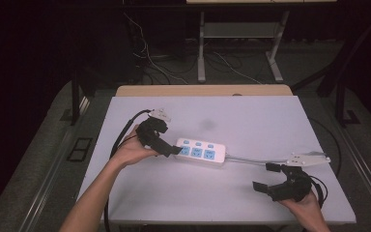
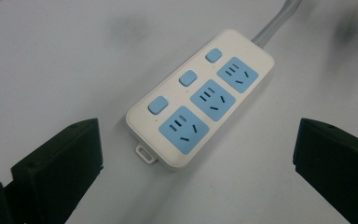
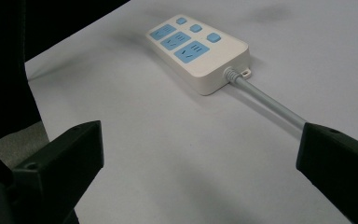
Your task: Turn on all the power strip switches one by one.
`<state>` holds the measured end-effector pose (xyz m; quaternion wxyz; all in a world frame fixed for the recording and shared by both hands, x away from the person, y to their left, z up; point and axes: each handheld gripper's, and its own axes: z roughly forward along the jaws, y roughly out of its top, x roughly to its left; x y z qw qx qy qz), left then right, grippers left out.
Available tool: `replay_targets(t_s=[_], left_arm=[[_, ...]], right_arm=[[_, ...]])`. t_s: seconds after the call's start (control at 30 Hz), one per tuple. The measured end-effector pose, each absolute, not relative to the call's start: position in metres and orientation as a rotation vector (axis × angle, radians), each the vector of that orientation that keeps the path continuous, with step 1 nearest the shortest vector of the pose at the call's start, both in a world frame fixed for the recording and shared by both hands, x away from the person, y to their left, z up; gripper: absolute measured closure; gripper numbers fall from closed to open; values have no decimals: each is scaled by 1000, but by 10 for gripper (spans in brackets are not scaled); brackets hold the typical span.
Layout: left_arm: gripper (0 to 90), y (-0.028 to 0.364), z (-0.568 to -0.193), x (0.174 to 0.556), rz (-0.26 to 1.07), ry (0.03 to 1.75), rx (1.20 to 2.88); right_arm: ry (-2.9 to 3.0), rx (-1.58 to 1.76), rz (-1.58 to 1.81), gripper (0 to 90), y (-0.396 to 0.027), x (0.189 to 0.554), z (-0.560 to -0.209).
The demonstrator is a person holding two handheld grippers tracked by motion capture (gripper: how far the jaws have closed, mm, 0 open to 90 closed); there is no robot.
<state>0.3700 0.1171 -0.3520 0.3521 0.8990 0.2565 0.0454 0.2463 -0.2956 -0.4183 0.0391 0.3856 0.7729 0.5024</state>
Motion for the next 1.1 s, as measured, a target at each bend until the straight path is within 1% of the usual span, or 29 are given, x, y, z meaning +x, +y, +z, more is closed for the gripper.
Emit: replay_targets(t_s=[0.2,0.33,0.43,0.5,0.83,0.87,0.9,0.93,0.97,1.0,1.03,1.1], left_arm=[[14,110,-353,381,112,663,2354],[65,107,-355,387,107,661,2369],[134,106,-357,392,99,663,2373],[160,104,-359,396,91,664,2373],[387,100,-360,405,86,658,2369],[387,99,-360,405,87,661,2372],[436,99,-360,406,86,661,2371],[462,98,-361,407,85,664,2368],[462,98,-361,407,84,665,2367],[487,97,-362,408,84,666,2368],[533,96,-365,409,76,671,2365],[571,95,-366,410,65,670,2364]], right_arm=[[2369,1183,1541,5,-296,246,-418],[2372,1181,1537,5,-296,246,-418],[2373,1181,1537,5,-296,246,-418],[2373,1180,1537,5,-296,246,-418],[2371,1179,1534,5,-296,246,-418],[2371,1179,1534,5,-296,246,-418],[2370,1179,1535,5,-297,246,-418],[2371,1179,1535,5,-296,246,-418],[2371,1179,1535,5,-296,246,-418],[2371,1178,1535,5,-296,246,-418],[2370,1172,1536,5,-296,246,-418],[2370,1170,1535,5,-296,246,-418]])
